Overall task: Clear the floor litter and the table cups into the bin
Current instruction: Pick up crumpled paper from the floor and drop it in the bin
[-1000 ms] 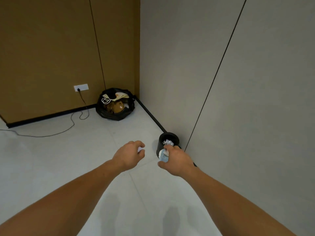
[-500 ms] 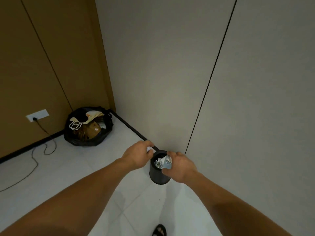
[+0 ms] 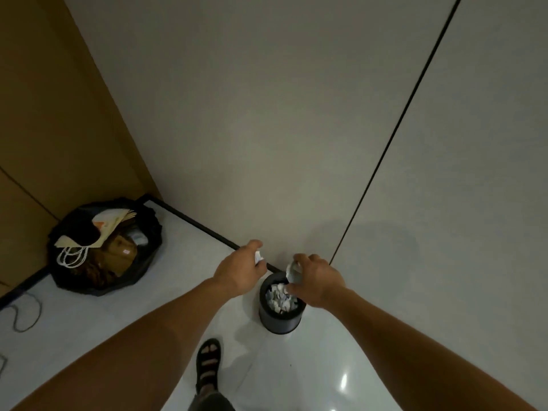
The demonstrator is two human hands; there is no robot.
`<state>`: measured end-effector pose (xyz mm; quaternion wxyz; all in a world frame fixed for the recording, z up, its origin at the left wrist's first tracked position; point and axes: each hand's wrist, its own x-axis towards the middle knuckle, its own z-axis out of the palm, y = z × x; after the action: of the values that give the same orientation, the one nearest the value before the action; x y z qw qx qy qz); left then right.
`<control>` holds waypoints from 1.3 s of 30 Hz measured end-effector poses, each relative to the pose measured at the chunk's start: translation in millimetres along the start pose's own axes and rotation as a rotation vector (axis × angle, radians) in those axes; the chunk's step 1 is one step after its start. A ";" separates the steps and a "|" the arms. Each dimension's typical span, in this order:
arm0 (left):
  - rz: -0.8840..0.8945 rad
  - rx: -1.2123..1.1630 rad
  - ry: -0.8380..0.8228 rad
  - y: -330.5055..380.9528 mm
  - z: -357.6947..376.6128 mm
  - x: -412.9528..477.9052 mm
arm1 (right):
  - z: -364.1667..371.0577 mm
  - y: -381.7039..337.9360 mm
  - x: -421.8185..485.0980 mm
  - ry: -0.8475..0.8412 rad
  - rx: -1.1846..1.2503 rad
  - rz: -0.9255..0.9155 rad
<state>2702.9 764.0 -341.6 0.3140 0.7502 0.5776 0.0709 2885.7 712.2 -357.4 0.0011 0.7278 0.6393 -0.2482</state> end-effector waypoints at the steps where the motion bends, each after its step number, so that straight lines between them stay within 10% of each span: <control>1: 0.023 0.009 -0.042 -6.0 -1.3 20.1 | 4.6 -3.4 14.6 -0.009 0.016 0.037; 17: 0.233 0.226 -0.531 -106.9 105.4 264.9 | 159.2 9.8 150.6 -0.084 0.315 0.605; 30: 0.210 0.294 -0.688 -218.7 362.0 361.6 | 405.7 118.6 294.8 -0.039 0.368 0.677; 39: 0.186 0.344 -0.761 -233.3 373.9 364.6 | 431.0 135.8 264.9 0.001 0.489 0.753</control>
<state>2804.2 982.3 -860.5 0.3674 0.8131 0.3541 -0.2803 2872.8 796.3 -874.3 -0.0809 0.8888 0.2521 -0.3741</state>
